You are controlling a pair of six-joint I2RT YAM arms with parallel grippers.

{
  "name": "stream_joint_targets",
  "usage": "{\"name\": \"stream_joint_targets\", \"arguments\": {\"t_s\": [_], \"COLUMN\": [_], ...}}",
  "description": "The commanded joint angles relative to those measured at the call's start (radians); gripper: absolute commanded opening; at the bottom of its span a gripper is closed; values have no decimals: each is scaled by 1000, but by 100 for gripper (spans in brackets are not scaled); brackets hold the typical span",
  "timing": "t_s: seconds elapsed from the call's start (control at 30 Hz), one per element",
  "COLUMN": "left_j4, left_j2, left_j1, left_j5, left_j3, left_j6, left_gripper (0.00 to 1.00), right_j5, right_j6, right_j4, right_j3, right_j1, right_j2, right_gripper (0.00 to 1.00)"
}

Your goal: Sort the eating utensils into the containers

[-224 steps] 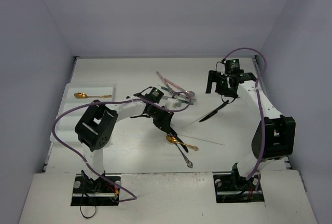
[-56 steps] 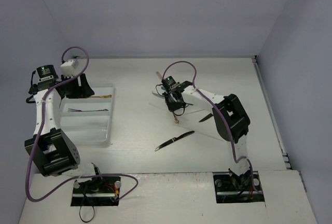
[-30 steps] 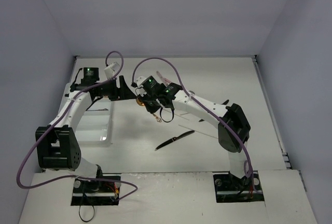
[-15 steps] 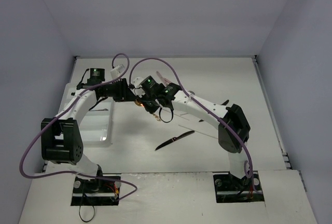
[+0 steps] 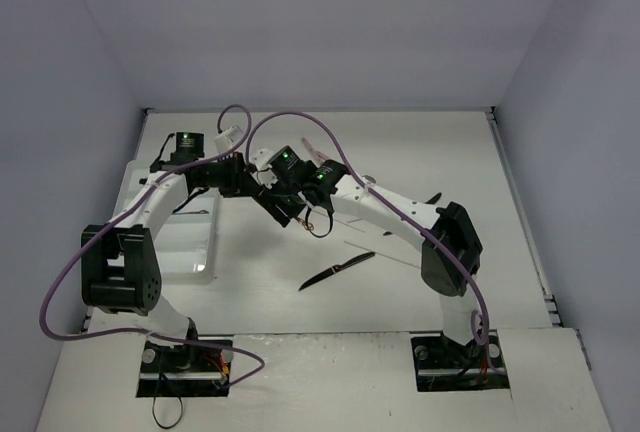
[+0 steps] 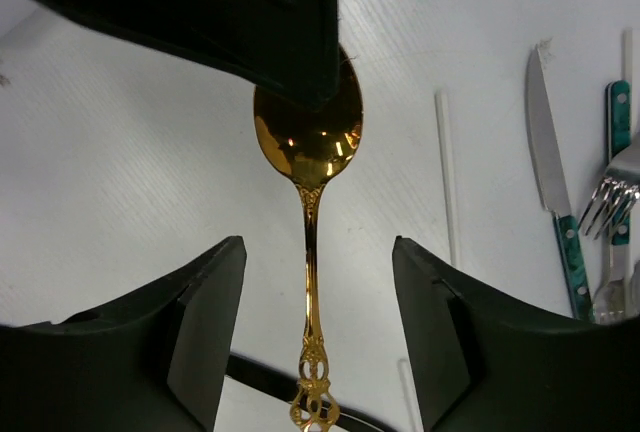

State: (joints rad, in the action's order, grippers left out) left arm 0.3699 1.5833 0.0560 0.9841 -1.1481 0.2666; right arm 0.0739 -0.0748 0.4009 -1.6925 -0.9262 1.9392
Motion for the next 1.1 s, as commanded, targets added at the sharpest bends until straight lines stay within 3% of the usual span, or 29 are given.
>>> {"name": "stream_joint_targets", "arguments": {"t_s": [0.0, 0.13, 0.27, 0.47, 0.8, 1.07], "left_j4": [48, 136, 362, 491, 507, 297], "left_j2": [-51, -54, 35, 180, 308, 324], "left_j1": [-106, -294, -481, -677, -686, -654], "left_j5": [42, 107, 194, 116, -121, -242], "left_j3": [-42, -46, -332, -614, -767, -680], "left_j6": [-24, -72, -277, -420, -573, -456], "left_gripper": [0, 0, 0, 0, 0, 0], "right_j5": [-81, -123, -138, -129, -111, -97], "right_j6": [17, 32, 67, 73, 125, 152], "right_j4": [-25, -25, -28, -30, -34, -34], "right_j3": [-45, -33, -6, 35, 88, 119], "right_j1": [-8, 0, 16, 48, 95, 148], "right_j2": [-103, -129, -152, -163, -180, -184], "right_gripper": [80, 86, 91, 91, 92, 92]}}
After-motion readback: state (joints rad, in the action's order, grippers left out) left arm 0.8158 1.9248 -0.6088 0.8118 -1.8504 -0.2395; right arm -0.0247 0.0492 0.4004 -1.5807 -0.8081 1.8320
